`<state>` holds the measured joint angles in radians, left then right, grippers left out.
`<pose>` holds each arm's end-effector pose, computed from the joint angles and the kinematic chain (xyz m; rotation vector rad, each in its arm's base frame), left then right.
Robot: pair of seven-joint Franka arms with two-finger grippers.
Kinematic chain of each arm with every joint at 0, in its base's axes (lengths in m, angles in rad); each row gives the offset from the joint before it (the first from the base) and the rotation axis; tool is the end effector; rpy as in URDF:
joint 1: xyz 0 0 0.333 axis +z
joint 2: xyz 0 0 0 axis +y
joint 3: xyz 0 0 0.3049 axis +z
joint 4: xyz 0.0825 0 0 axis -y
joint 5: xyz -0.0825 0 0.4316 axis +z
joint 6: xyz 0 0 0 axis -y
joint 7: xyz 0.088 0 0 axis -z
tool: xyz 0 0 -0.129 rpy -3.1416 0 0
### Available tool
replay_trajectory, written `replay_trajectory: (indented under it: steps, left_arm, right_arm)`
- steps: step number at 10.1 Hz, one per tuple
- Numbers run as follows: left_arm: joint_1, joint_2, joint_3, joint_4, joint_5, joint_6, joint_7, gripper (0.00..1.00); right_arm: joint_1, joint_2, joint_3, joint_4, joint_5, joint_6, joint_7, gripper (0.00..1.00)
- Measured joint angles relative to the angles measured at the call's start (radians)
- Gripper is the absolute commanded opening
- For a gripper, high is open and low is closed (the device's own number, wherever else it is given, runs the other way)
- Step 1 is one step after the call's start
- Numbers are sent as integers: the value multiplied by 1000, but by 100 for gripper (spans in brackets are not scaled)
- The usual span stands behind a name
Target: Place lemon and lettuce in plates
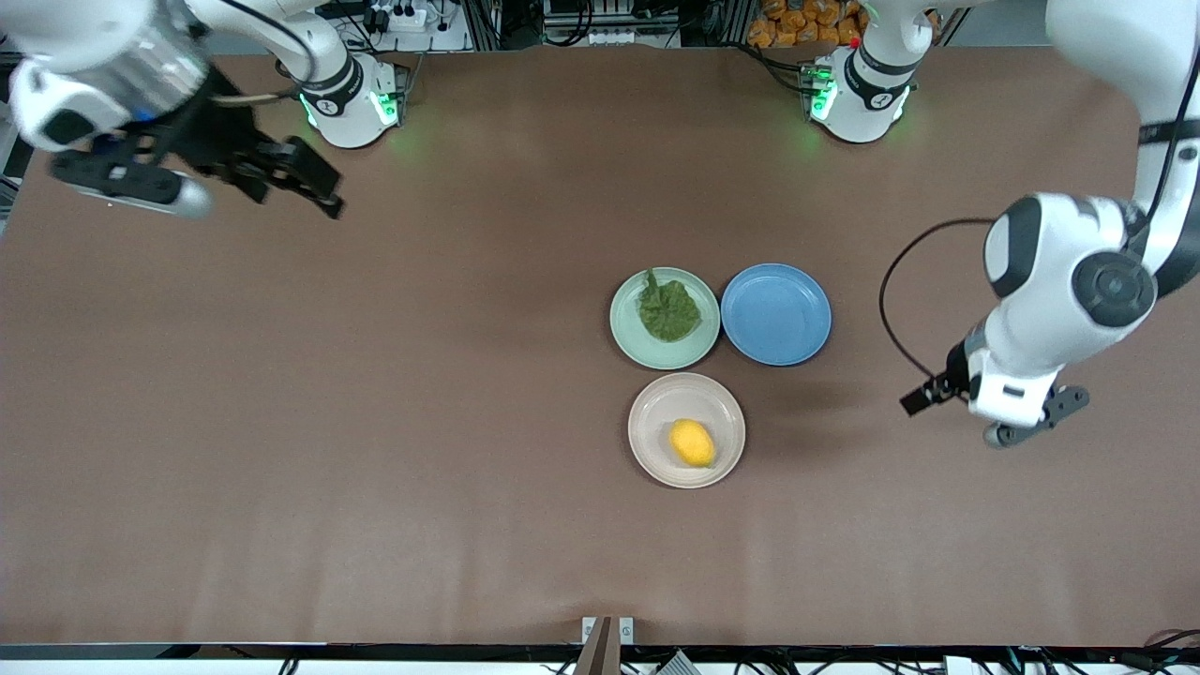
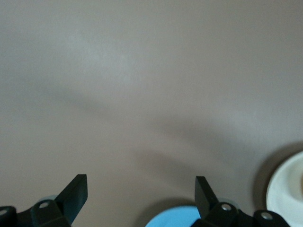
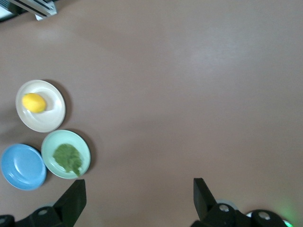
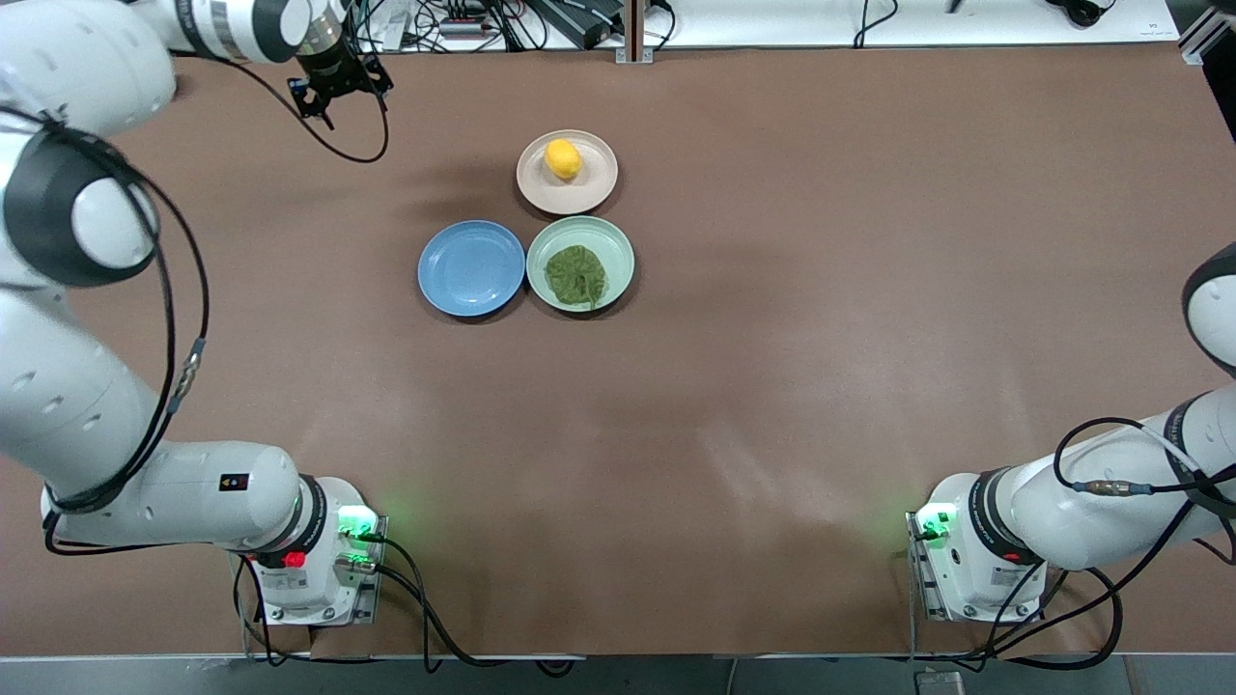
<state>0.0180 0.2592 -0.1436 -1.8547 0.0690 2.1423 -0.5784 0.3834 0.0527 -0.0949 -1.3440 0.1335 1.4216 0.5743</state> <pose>0.6574 -0.0757 0.3294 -3.0619 -0.6553 -0.0582 0.5695 0.1903 0.6637 -2.9894 0.3970 0.0457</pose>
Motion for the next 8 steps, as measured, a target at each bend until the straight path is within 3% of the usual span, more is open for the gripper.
replay_trajectory:
  steps: [2, 4, 6, 8]
  left_arm:
    - [-13, -143, 1, -131, -47, 0, 34, 100]
    - [-52, -233, 1, -200, -69, 0, 35, 100]
    - [-76, -272, 1, -209, -70, 3, 38, 100]
    - [-78, -299, 9, -167, -70, 13, 94, 100]
  right_arm:
    - [-71, -4, -7, -1, -2, -19, -129, 100]
    - [-160, -4, -10, -1, -3, -19, -257, 100]
    - [-224, -5, -12, 0, -27, -19, -313, 100]
    - [-229, -8, 10, 0, -108, -21, -342, 100]
